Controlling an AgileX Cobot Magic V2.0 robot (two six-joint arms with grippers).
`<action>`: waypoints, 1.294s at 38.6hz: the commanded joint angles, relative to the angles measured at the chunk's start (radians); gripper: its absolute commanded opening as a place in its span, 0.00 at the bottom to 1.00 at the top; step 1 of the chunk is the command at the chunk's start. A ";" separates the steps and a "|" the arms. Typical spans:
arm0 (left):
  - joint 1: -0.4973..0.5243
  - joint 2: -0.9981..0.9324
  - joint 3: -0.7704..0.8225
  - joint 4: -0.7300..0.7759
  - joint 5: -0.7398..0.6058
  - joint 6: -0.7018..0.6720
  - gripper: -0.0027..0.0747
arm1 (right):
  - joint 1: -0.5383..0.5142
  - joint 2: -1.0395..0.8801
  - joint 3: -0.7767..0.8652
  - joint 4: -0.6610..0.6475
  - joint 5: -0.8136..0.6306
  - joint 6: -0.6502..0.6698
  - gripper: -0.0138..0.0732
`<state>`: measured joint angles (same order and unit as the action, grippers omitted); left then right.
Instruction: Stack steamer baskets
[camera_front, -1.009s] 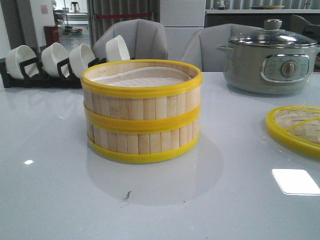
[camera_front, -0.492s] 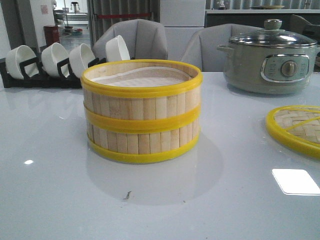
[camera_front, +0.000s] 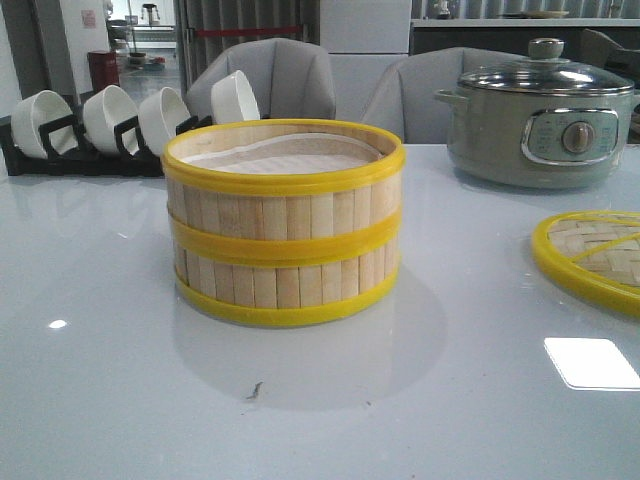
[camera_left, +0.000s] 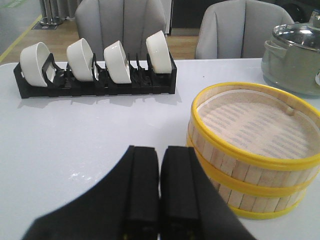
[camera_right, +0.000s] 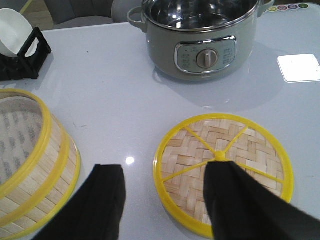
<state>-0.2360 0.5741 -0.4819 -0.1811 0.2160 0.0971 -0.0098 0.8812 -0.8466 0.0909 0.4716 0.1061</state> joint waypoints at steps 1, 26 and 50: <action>0.003 0.000 -0.029 -0.010 -0.097 -0.012 0.15 | 0.002 -0.006 -0.040 0.003 -0.081 -0.004 0.70; 0.003 0.000 -0.029 -0.010 -0.097 -0.012 0.15 | 0.002 -0.006 -0.032 0.003 -0.074 -0.004 0.70; 0.003 0.000 -0.029 -0.010 -0.097 -0.012 0.15 | 0.002 0.082 -0.003 0.003 0.149 -0.042 0.37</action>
<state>-0.2360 0.5741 -0.4819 -0.1811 0.2160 0.0971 -0.0098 0.9535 -0.8189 0.0909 0.6303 0.0973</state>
